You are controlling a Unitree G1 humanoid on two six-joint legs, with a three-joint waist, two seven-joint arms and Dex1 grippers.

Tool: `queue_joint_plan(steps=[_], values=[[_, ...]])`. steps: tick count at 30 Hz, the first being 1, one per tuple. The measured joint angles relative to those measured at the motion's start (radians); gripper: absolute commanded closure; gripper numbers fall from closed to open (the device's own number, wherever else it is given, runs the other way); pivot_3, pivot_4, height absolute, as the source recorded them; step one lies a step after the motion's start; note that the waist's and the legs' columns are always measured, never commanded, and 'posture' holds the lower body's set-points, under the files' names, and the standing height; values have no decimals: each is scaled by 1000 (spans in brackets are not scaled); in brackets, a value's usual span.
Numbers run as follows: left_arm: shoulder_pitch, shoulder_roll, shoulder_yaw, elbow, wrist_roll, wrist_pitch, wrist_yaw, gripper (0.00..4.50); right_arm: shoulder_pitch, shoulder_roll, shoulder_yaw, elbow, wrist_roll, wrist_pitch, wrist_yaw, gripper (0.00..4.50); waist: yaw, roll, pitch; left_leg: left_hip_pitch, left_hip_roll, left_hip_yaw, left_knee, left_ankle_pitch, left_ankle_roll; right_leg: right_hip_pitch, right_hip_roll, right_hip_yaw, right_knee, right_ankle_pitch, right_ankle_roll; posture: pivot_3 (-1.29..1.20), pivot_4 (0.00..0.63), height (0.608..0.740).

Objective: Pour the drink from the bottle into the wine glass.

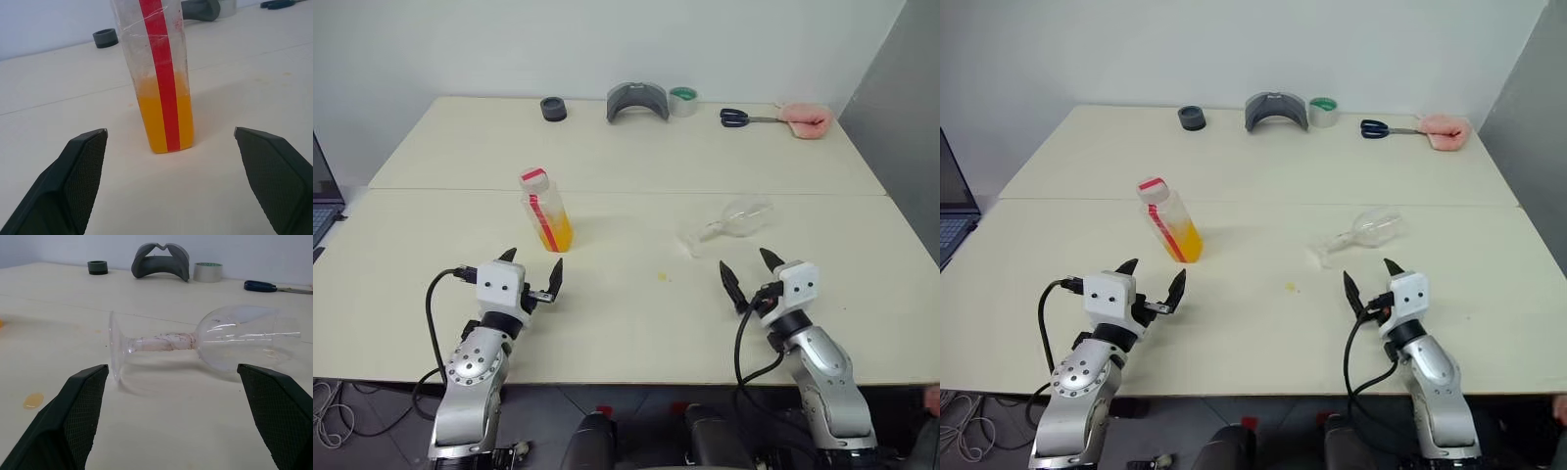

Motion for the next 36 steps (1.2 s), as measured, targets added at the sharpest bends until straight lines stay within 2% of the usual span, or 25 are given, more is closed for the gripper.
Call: queue_joint_plan(steps=[18, 36], values=[[-13, -11, -6, -19, -6, 14, -10, 30, -12, -13, 2, 18, -1, -2, 2, 0, 0, 0, 0, 0, 0, 0, 0, 0, 0, 0, 0, 0, 0, 0, 0, 0, 150, 740], [-74, -35, 1, -20, -109, -27, -46, 30, -25, -22, -13, 19, -1, -33, 3, 0, 0, 0, 0, 0, 0, 0, 0, 0, 0, 0, 0, 0, 0, 0, 0, 0, 150, 740]])
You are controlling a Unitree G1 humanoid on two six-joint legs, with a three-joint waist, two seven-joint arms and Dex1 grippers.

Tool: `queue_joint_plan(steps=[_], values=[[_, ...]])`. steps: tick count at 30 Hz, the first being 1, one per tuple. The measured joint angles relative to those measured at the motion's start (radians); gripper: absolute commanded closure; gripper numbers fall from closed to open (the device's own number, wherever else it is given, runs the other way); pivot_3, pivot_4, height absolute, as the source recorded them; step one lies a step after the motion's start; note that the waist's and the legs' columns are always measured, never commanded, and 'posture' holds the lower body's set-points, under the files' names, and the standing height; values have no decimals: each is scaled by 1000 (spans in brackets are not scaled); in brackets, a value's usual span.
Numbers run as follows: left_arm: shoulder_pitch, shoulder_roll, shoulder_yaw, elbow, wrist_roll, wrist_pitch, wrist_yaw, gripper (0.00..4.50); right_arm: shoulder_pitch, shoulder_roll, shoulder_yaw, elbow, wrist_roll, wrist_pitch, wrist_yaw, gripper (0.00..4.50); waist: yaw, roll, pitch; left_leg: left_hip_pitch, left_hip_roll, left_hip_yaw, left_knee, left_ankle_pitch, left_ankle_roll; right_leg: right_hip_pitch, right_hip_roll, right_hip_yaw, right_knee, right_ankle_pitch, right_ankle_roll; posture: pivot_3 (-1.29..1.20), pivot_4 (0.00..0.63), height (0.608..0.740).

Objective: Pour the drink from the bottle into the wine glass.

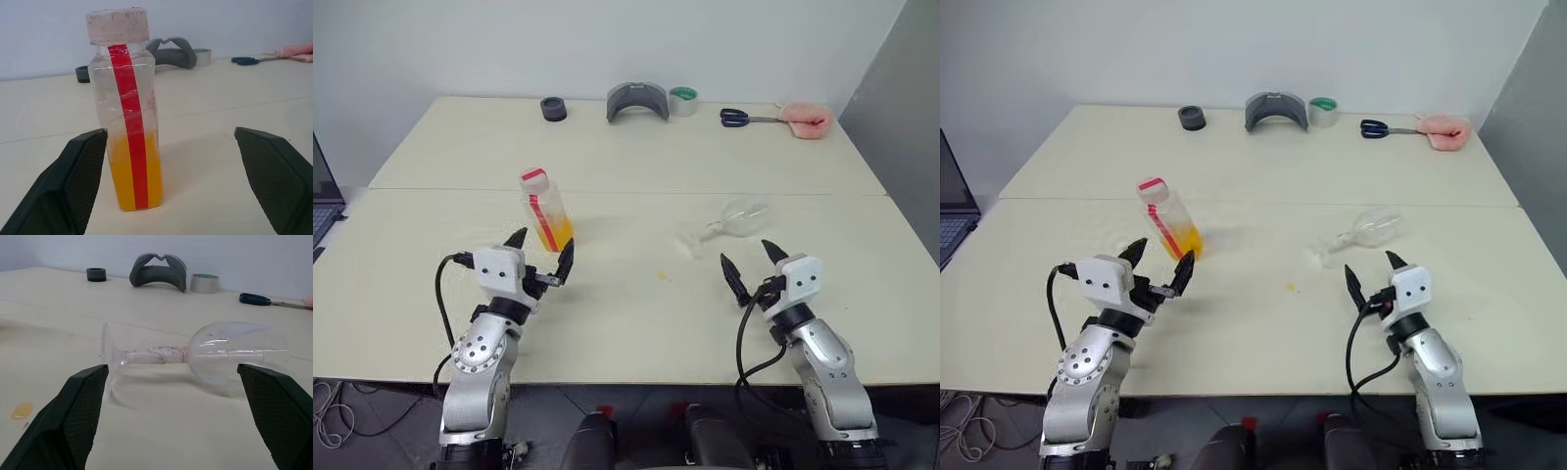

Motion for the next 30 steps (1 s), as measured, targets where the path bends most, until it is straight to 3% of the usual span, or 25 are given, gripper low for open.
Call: queue_joint_plan(steps=[8, 13, 19, 30], values=[[-1, -2, 0, 7, 0, 2, 26, 30, -4, -30, 3, 0, 2, -1, 32, 0, 0, 0, 0, 0, 0, 0, 0, 0, 0, 0, 0, 0, 0, 0, 0, 0, 150, 740], [-23, 5, 31, 52, 10, 17, 69, 30, -30, -179, 83, -77, 122, 115, 254, 0, 0, 0, 0, 0, 0, 0, 0, 0, 0, 0, 0, 0, 0, 0, 0, 0, 150, 740], [-61, 13, 38, 73, 9, 52, 77, 30, -145, -288, 100, -208, 261, 281, 389, 0, 2, 0, 0, -1, -1, -2, 1, 0, 0, 1, 0, -2, -1, 0, 0, 0, 150, 740], [-132, 42, 35, 186, 6, 67, 14, 30, -166, -297, 136, -274, 303, 374, 414, 0, 2, 0, 0, -1, 0, -2, 1, 0, 0, 1, 0, -2, -1, 0, 0, 0, 150, 740]])
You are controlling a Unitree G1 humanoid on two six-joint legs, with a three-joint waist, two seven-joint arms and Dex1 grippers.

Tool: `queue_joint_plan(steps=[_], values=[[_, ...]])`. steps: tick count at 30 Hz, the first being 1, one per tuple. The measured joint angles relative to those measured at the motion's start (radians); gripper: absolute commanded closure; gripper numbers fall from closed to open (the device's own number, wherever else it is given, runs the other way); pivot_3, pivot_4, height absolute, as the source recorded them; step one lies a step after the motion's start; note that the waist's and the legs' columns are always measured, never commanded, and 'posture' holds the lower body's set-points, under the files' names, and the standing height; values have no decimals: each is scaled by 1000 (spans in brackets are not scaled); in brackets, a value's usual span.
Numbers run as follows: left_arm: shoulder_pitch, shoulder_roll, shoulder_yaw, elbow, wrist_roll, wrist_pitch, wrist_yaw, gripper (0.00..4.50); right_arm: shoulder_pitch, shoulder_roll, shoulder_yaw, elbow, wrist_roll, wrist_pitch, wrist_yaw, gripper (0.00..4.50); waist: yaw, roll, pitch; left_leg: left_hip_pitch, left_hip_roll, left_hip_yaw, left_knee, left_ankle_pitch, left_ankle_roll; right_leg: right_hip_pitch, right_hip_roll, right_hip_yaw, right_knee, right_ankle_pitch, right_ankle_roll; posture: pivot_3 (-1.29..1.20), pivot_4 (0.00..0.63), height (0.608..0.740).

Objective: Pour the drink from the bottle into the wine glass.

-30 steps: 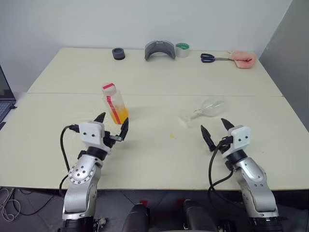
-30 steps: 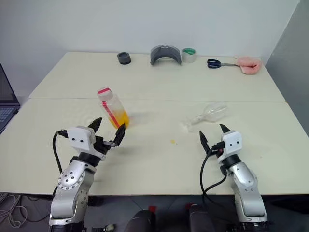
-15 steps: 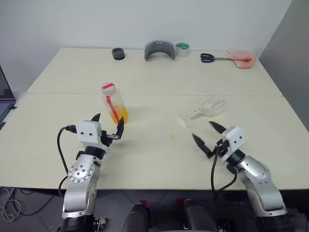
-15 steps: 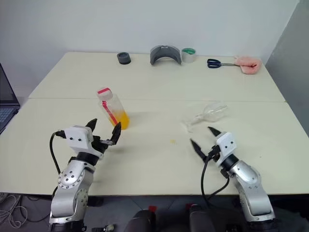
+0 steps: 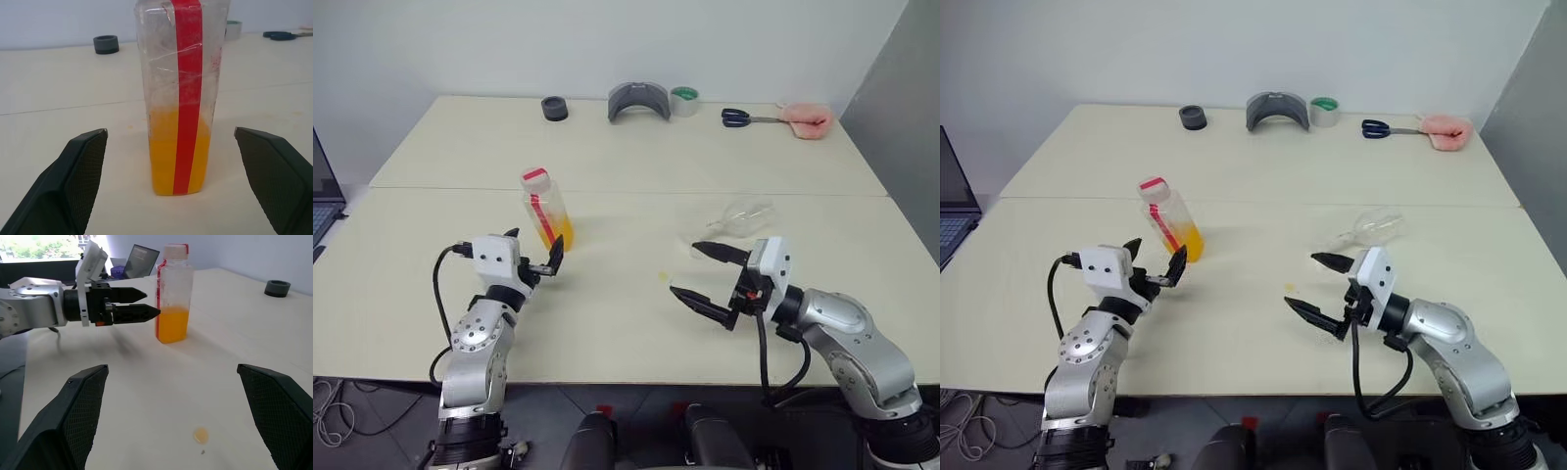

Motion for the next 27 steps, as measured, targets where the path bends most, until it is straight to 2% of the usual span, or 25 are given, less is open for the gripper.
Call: queue_joint_plan(steps=[17, 27], values=[[-132, 28, -17, 98, 18, 10, -24, 30, -4, -11, 2, -1, -10, -7, 16, 0, 0, 0, 0, 0, 0, 0, 0, 0, 0, 0, 0, 0, 0, 0, 0, 0, 150, 740], [-221, 17, -59, 54, 51, 137, 51, 30, -27, -11, 2, -1, -10, -2, 15, 0, -1, 0, 0, 0, 0, 0, 0, 0, 0, 0, 0, 0, 0, 0, 0, 0, 150, 740]])
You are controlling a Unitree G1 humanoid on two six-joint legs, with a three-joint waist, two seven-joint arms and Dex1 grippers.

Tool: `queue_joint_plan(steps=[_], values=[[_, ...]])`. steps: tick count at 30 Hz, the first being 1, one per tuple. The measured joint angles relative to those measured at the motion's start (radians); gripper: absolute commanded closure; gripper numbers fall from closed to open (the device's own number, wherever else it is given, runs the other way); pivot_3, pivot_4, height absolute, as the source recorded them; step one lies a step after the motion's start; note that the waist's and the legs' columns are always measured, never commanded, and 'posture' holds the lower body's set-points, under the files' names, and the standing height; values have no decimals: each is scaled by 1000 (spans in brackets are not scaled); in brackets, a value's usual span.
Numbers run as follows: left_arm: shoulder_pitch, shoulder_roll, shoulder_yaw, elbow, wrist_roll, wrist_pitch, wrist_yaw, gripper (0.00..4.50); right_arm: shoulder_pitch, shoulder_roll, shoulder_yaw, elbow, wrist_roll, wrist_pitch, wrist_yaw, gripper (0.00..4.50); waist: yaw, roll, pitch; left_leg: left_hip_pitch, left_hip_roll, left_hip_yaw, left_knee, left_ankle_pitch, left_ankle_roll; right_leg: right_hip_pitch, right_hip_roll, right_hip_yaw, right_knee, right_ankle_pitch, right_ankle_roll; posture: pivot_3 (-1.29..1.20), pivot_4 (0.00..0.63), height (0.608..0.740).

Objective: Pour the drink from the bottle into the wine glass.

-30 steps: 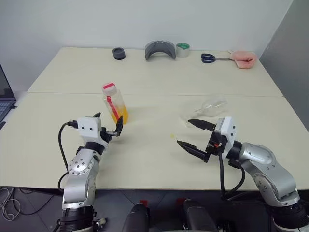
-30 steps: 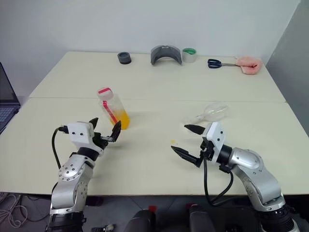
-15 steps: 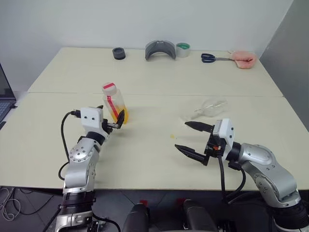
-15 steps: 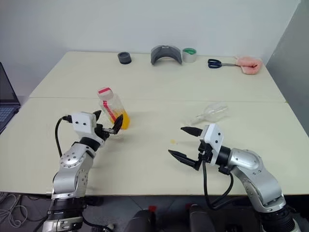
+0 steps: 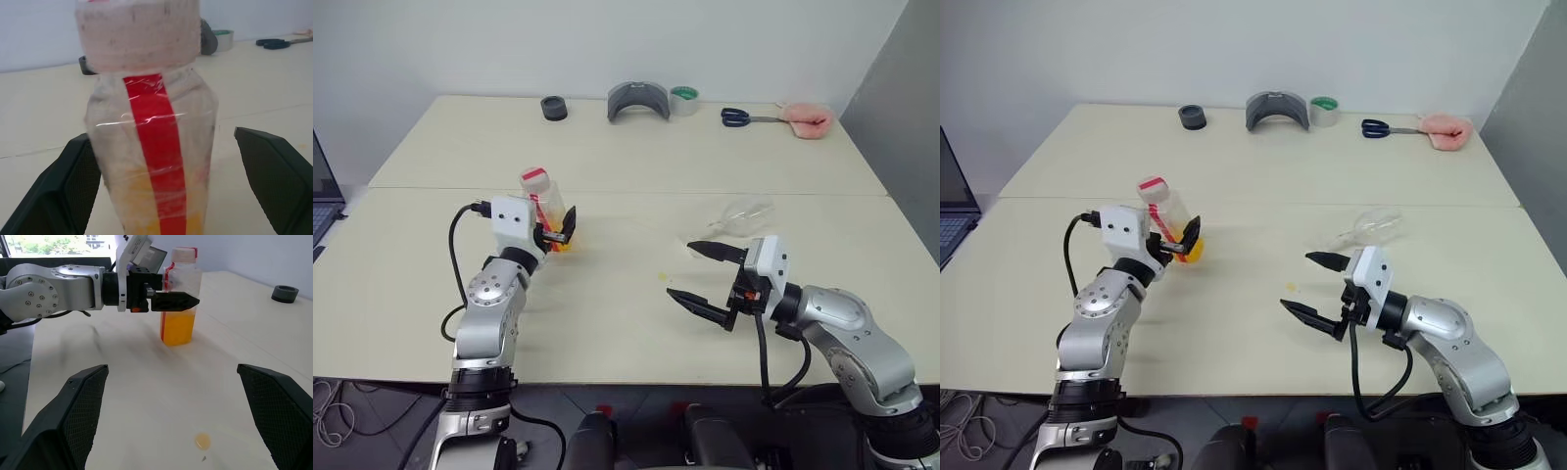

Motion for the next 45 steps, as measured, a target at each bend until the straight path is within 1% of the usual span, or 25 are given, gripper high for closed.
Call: queue_joint_plan(steps=[12, 22, 45], values=[[-64, 0, 8, -3, 10, 83, 30, 30, -9, 0, 0, 0, -1, 4, 0, 0, 0, 0, 0, 0, 0, 0, 0, 0, 0, 0, 0, 0, 0, 0, 0, 0, 150, 740], [-90, 1, 24, -3, 7, 96, 27, 30, -14, 0, 1, 9, -3, 4, 1, 0, 0, 0, 0, 0, 0, 0, 0, 0, 0, 0, 0, 0, 0, 0, 0, 0, 150, 740], [-90, -4, 24, 6, 7, 105, 22, 30, -23, -10, 2, 9, -3, 8, 0, 0, 0, 0, 0, 0, 0, 0, 0, 0, 0, 0, 0, 0, 0, 0, 0, 0, 150, 740]])
